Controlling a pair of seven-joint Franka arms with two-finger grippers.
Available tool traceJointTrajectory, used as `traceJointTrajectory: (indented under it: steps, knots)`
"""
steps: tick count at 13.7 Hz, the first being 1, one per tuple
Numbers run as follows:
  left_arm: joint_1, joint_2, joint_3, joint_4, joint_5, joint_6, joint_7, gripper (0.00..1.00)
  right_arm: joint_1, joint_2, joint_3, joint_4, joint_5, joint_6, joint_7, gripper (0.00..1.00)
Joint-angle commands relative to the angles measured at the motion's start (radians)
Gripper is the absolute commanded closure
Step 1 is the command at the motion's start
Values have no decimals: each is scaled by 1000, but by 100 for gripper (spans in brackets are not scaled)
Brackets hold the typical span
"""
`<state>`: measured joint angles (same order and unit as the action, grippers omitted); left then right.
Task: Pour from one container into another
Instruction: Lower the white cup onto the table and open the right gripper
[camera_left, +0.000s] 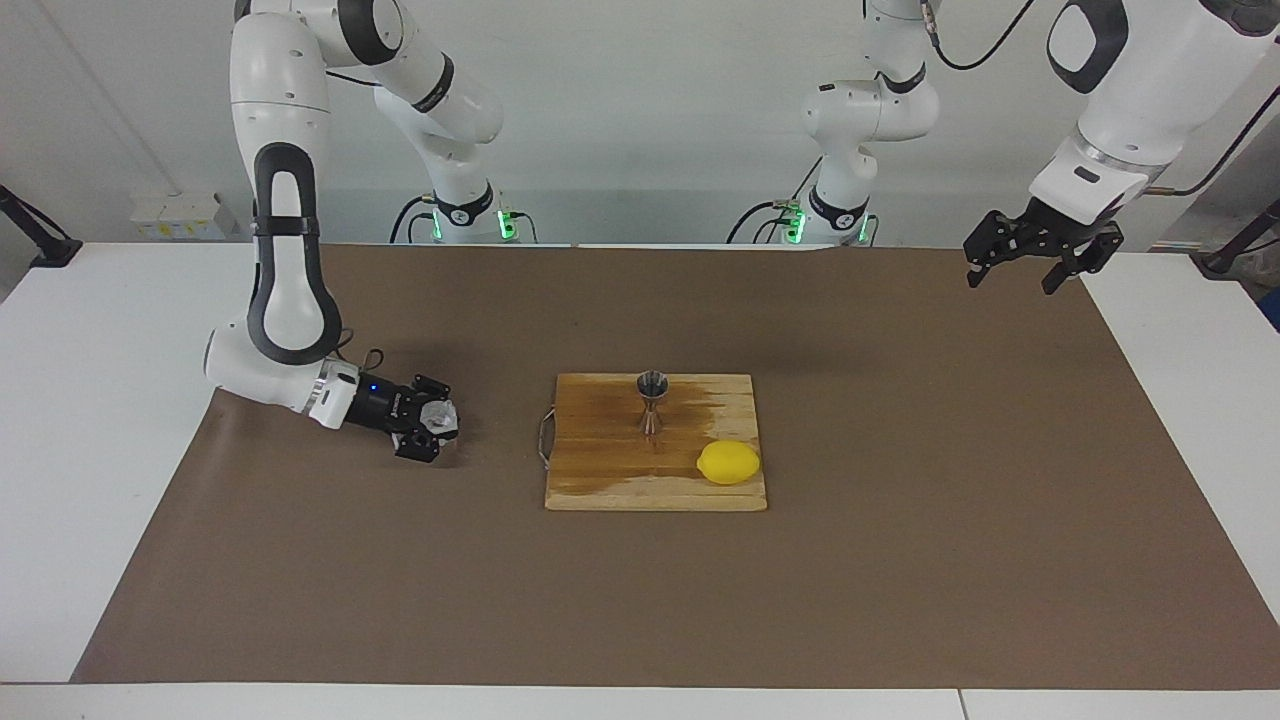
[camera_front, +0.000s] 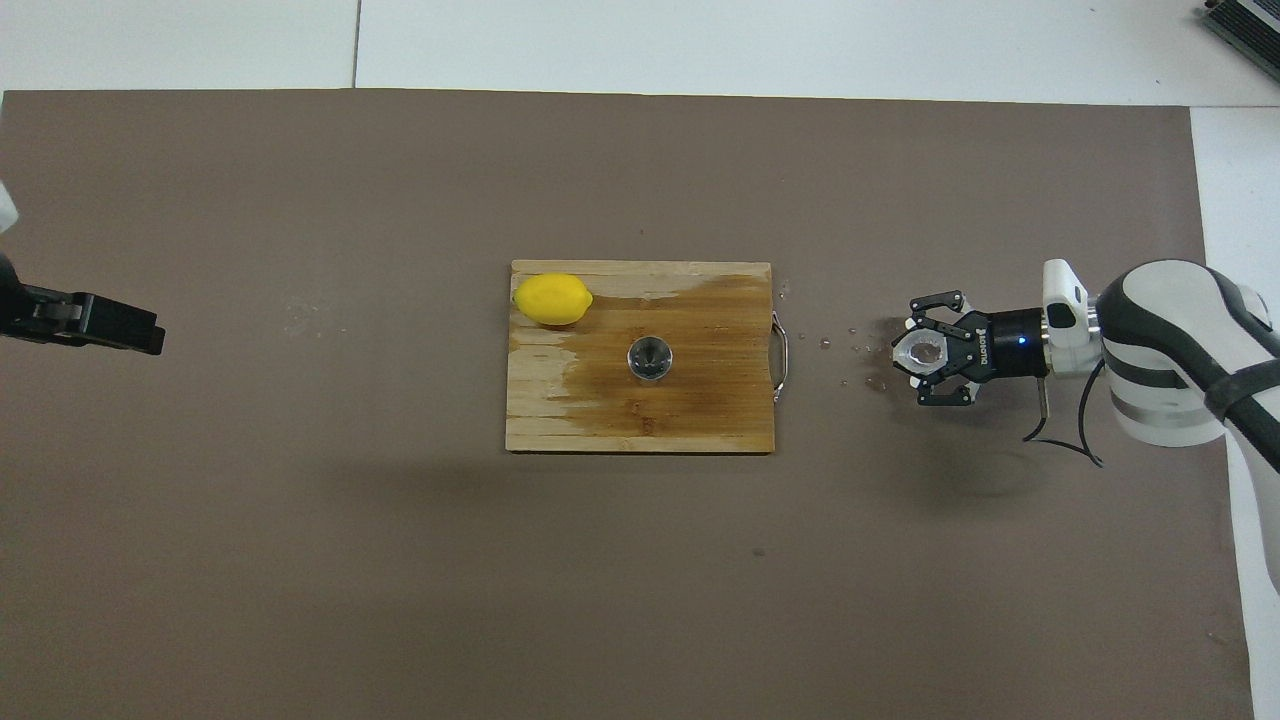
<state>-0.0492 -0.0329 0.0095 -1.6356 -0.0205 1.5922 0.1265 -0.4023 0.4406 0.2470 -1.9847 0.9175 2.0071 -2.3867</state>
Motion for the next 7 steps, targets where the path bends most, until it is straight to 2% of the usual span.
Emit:
traceJointTrajectory:
  steps: [1,4,7]
  knots:
    - [-9,-24,7,-26,19,9,4,0,-12,-13,8,-2,14,-10,-20,0]
    - [-9,-24,7,-26,19,9,4,0,-41,-14,3,0,-35,-11,-16,0]
    - [-9,-24,7,-26,19,9,4,0,-101,-22,0,3,-162,-8,1,0]
